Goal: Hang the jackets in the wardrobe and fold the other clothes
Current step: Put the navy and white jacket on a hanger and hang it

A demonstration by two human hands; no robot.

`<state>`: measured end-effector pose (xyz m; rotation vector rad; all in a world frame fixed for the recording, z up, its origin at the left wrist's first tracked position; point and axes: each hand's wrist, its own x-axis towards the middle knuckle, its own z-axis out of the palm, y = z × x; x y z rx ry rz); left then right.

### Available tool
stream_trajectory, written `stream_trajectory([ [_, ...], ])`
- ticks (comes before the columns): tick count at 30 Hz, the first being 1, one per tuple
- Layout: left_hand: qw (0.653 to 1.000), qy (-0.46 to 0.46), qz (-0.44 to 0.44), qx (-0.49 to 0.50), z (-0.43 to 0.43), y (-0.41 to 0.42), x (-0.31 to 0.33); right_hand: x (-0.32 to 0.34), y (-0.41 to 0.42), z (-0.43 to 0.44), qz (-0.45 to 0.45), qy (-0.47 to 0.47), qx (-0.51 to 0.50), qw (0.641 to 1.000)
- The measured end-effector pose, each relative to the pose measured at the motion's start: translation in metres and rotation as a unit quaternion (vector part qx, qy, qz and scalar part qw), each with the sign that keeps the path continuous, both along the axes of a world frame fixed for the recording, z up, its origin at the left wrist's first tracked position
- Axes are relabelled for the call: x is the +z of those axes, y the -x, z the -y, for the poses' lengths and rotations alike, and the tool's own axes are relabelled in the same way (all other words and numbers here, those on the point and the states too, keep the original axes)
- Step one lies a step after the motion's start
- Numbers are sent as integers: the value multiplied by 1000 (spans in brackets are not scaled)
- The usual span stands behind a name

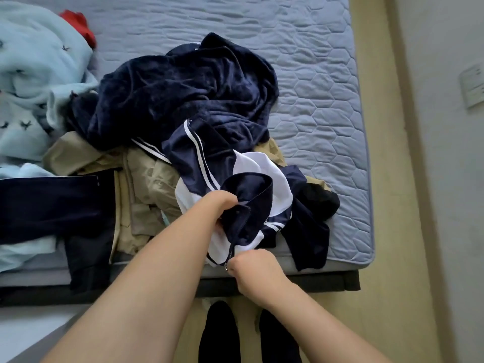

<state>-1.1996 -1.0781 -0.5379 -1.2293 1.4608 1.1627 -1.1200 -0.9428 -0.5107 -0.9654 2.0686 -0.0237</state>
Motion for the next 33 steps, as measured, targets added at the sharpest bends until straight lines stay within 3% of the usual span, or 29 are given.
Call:
stream_trajectory([
  [3, 998, 1, -42, 40, 5, -15, -11, -7, -5, -12, 20, 7, -162, 987],
  [6, 996, -3, -77, 50, 10, -29, -5, -10, 13, -21, -15, 62, -358, 932],
  [8, 995, 0, -101, 23, 11, -39, -1, -15, 35, -22, 10, 78, -420, 904],
  [10, 993, 8, -116, 17, 12, -46, 3, -24, 54, -19, 62, 36, -431, 900],
  [13, 987, -2, -137, 82, 14, -56, 6, -37, 67, -18, 94, -37, -467, 878],
  [17, 977, 29, -191, 93, 17, -66, 6, -46, 66, -28, 21, 18, -562, 826],
  [22, 972, 35, -230, 20, 19, -77, 12, -49, 79, -25, -7, 25, -411, 911],
  [24, 967, 52, -248, 20, 23, -80, 13, -51, 85, -21, 2, 18, -412, 911],
  [26, 958, 112, -261, 32, 26, -89, 13, -53, 89, -23, 30, 44, -483, 874],
  [29, 926, 279, -249, 55, 27, -116, 13, -52, 79, -42, 38, 119, -566, 815],
  [31, 904, 323, -233, 154, 24, -134, 13, -45, 69, -60, 16, 159, -588, 793],
  [33, 878, 307, -230, 286, 15, -143, 22, -31, 63, -72, 44, 214, -623, 751],
])
